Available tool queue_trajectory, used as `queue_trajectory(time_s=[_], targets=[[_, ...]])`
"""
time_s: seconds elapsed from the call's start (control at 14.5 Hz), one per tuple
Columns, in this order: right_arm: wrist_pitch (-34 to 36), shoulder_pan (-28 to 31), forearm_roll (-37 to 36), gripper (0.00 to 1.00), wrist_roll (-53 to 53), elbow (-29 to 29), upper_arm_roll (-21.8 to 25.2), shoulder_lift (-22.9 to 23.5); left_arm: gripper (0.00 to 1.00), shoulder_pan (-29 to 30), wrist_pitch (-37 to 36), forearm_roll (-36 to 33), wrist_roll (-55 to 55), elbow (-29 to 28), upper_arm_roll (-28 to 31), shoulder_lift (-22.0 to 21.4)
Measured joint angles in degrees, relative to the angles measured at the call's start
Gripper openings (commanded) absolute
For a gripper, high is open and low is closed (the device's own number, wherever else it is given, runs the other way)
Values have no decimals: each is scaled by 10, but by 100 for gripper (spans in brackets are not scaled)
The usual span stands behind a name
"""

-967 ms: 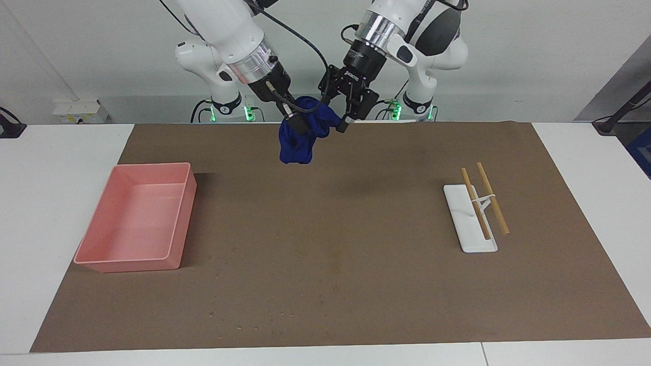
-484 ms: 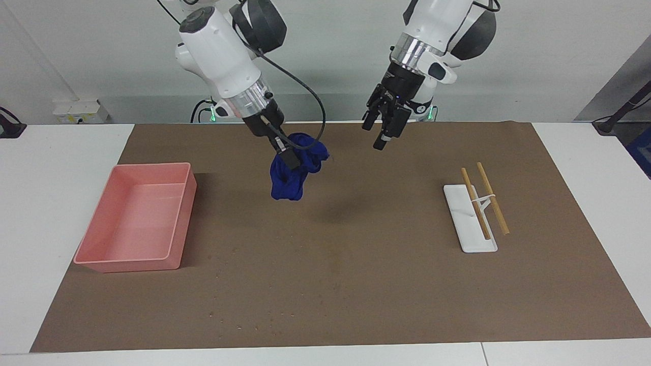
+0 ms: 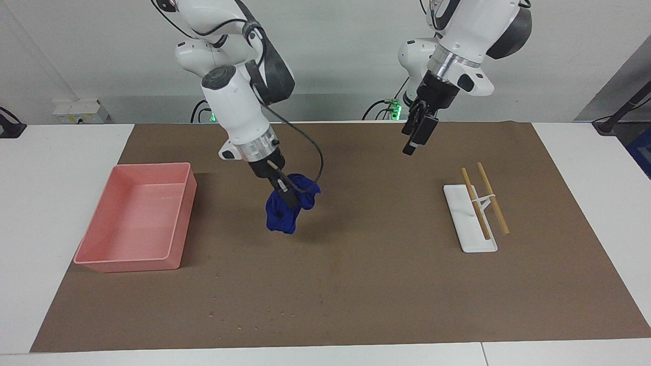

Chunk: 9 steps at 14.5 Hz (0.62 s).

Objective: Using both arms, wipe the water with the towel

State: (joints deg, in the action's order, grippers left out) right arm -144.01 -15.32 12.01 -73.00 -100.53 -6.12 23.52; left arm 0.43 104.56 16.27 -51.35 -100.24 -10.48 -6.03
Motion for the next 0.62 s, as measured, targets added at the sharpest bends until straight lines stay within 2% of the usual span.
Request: queue_trajectory(time_s=[0.35,0.62], targets=[[-24,4,0,0,15,-12,1,51,100,6,-23,-79,246,0,20,-6],[-28,0,0,0,13,-44,-1,46,100,28,-32,-110,322,1,25,1]])
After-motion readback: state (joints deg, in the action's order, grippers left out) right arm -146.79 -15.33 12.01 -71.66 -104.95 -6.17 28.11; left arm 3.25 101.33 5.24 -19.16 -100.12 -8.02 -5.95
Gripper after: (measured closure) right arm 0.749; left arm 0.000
